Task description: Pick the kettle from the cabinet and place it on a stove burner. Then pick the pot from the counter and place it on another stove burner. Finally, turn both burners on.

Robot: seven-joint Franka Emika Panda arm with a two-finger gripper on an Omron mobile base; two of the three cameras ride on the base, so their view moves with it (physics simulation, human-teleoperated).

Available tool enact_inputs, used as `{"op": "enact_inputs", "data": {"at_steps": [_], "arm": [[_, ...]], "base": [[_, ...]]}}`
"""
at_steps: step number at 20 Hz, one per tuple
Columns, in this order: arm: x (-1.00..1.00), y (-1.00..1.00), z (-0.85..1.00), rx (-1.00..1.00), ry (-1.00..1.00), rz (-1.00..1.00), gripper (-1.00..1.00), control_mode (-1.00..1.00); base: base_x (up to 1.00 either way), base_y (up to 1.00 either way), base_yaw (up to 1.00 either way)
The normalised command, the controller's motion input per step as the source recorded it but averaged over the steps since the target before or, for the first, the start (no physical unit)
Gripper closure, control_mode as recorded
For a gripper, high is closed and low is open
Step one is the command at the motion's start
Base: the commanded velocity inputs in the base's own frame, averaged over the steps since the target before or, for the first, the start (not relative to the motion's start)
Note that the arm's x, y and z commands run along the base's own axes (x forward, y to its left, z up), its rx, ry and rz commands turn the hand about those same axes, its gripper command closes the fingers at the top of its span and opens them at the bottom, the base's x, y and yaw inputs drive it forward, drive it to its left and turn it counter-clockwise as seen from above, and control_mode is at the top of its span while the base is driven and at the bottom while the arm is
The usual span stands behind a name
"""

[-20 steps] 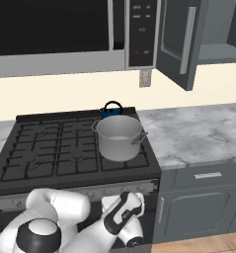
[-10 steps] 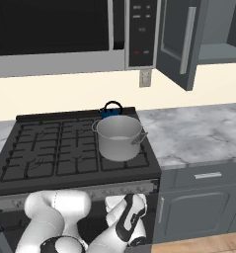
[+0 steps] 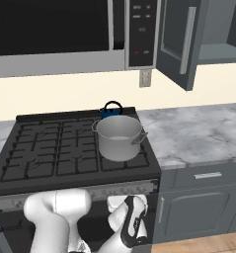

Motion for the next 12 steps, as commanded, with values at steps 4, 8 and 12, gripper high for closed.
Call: {"op": "enact_inputs", "data": {"at_steps": [4,8,12], "arm": [[0.19,-0.07,-0.26,0.04,-0.05,0.0,-1.0,-1.0],[0.15,-0.1,-0.26,0.04,-0.06,0.0,-1.0,-1.0],[0.16,-0.02,-0.05,0.04,-0.05,0.0,-1.0,-1.0]], "base": [[0.0,0.0,0.0],[0.0,0.0,0.0],[0.0,0.0,0.0]]}}
